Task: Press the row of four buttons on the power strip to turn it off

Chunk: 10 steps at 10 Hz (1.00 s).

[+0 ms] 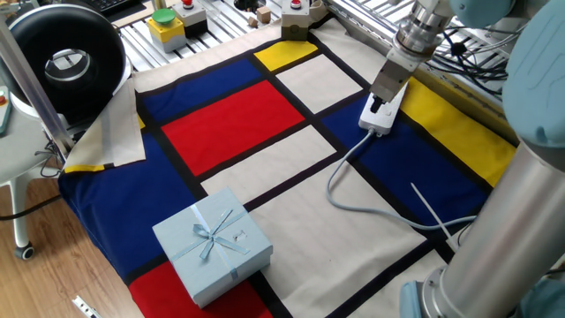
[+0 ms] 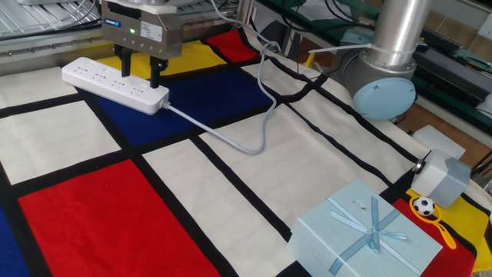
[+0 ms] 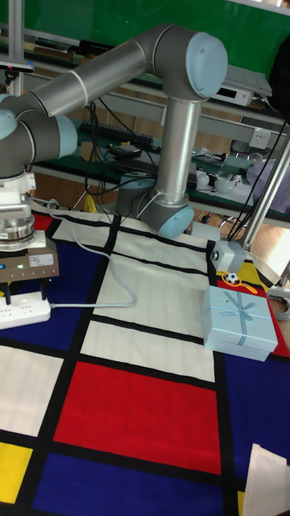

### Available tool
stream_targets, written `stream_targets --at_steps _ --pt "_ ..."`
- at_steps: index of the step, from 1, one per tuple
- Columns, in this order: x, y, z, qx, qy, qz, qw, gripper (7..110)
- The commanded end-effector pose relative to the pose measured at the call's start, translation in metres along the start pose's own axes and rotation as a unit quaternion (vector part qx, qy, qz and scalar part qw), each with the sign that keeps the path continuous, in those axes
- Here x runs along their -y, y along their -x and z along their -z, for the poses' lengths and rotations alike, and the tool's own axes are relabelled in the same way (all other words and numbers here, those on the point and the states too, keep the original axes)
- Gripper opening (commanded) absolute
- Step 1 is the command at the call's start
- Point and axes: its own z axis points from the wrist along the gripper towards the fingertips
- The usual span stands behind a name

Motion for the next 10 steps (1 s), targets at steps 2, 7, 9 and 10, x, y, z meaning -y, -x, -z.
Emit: stream_targets --at_steps 2,7,9,10 --pt "0.008 -0.003 0.001 0.001 0.002 0.005 1.0000 88" --pt "-0.001 -0.008 -0.001 0.004 0.005 -0.008 0.9999 88" --pt "-0.004 -0.009 -0.005 0.007 0.004 -0.011 0.9999 88" --pt "-0.004 -0.009 -0.005 0.007 0.004 -0.011 0.9999 88"
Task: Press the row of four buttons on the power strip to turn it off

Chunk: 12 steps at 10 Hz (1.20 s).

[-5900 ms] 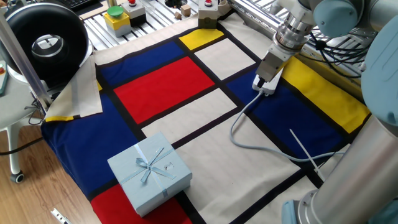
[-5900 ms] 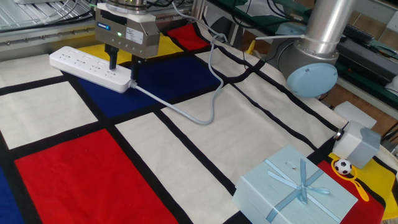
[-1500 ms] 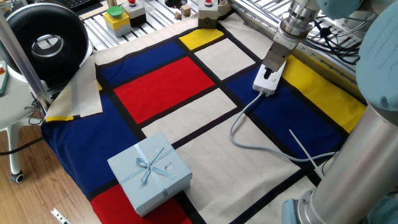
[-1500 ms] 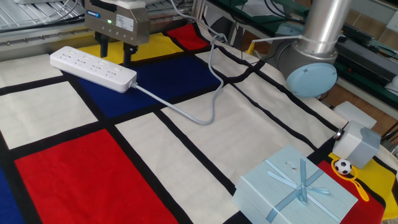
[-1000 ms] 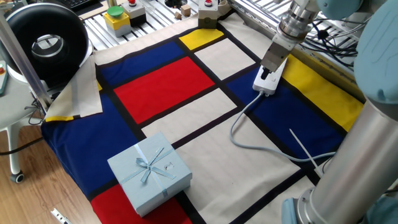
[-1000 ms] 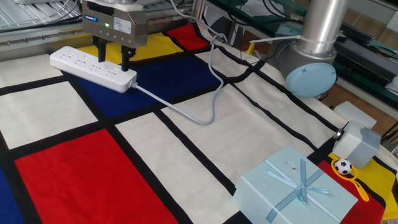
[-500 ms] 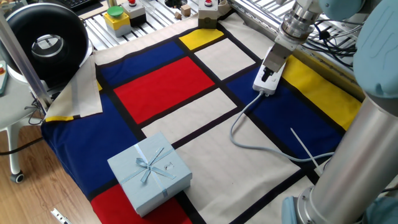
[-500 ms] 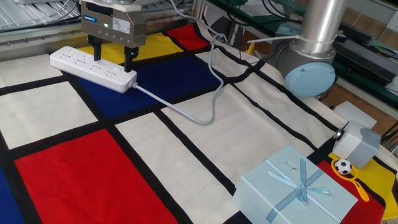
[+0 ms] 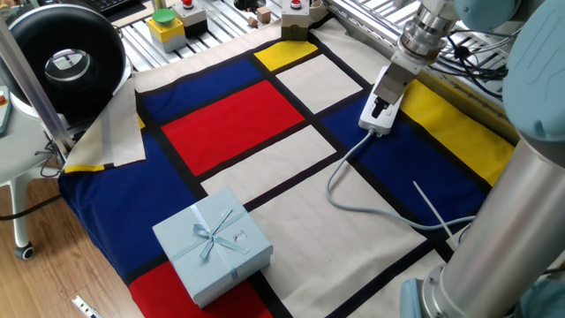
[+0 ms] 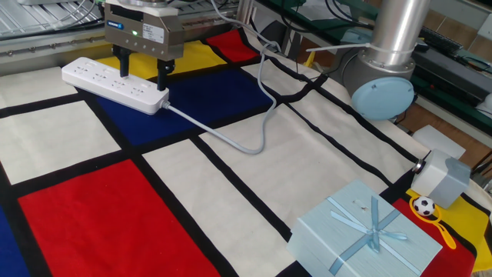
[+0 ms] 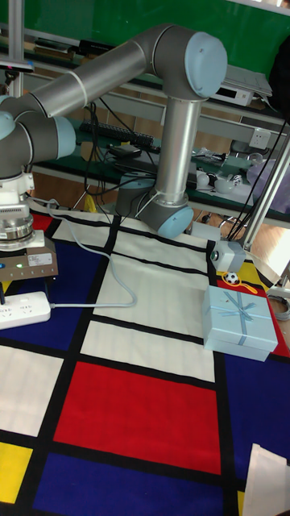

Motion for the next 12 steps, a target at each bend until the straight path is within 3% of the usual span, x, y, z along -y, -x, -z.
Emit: stream_targets --at_steps 1,12 --pt "-0.0023 0.0004 -0.0008 0.007 0.001 -0.007 1.0000 88" --pt "-0.0005 -0.0045 -0.0014 0.006 0.003 -0.009 0.9999 88"
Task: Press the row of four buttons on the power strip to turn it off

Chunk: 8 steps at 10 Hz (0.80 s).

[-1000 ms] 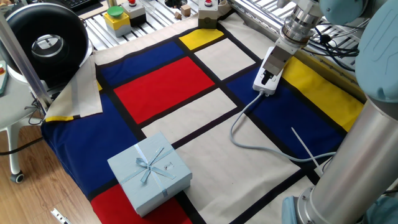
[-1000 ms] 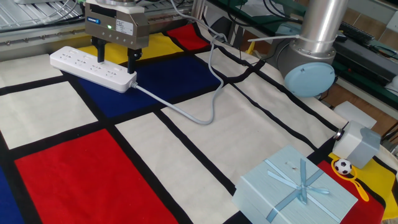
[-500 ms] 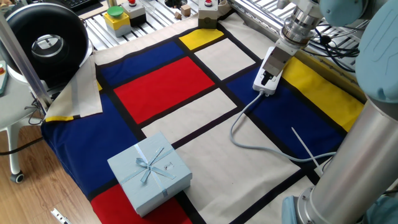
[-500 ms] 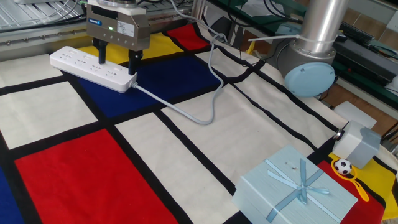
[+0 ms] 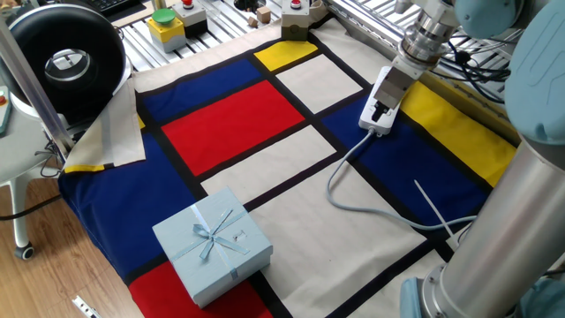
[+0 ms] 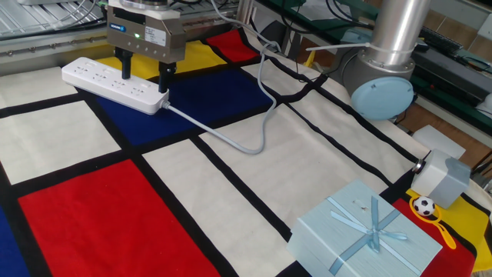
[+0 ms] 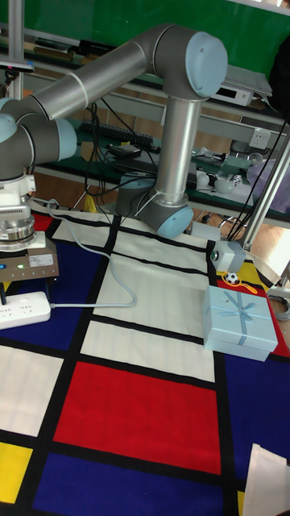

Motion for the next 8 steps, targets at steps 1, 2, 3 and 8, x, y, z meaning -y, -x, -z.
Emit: stream_targets --at_steps 1,2,3,8 --pt "0.001 0.002 -0.002 0.008 0.004 -0.005 1.0000 88" --pt "0.000 0.004 -0.001 0.009 0.005 -0.004 0.9999 88" --pt "0.000 0.003 0.007 0.004 0.005 -0.002 1.0000 88" --pt "0.014 0.015 0.036 -0.015 0.007 0.011 0.9998 88"
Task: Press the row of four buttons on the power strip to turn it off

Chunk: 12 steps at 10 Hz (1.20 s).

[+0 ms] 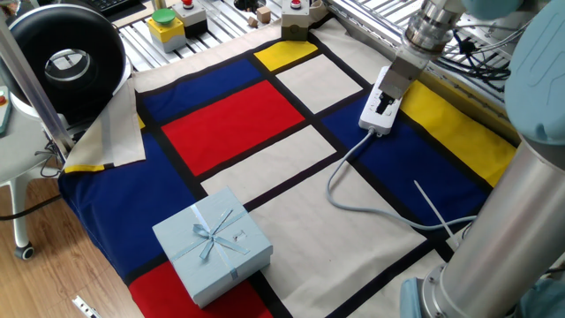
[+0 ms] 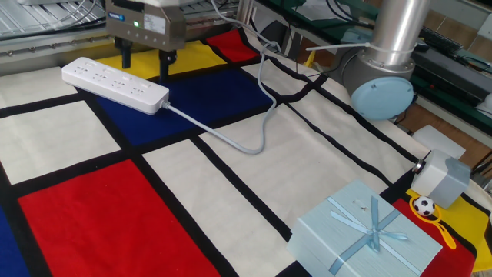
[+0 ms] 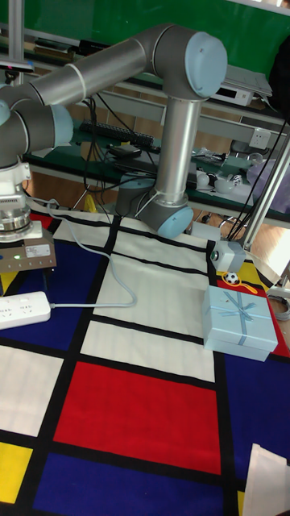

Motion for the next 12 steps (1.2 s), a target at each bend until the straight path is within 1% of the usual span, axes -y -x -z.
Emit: stream_targets --at_steps 1,6,8,9,10,11,12 --pt "0.018 0.015 0.004 0.007 0.001 0.011 0.9999 66" --pt "0.033 0.021 -0.004 0.011 -0.001 0.018 0.9998 66" --pt "0.032 0.022 -0.007 0.021 0.010 0.022 0.9995 66" --pt "0.027 0.023 -0.005 0.026 0.019 0.021 0.9993 66" --pt "0.028 0.026 -0.003 0.032 0.015 0.021 0.9991 88" --pt "0.035 0.029 -0.003 0.036 0.002 0.025 0.9990 88" --pt "0.037 0.031 -0.004 0.040 -0.005 0.025 0.9989 88"
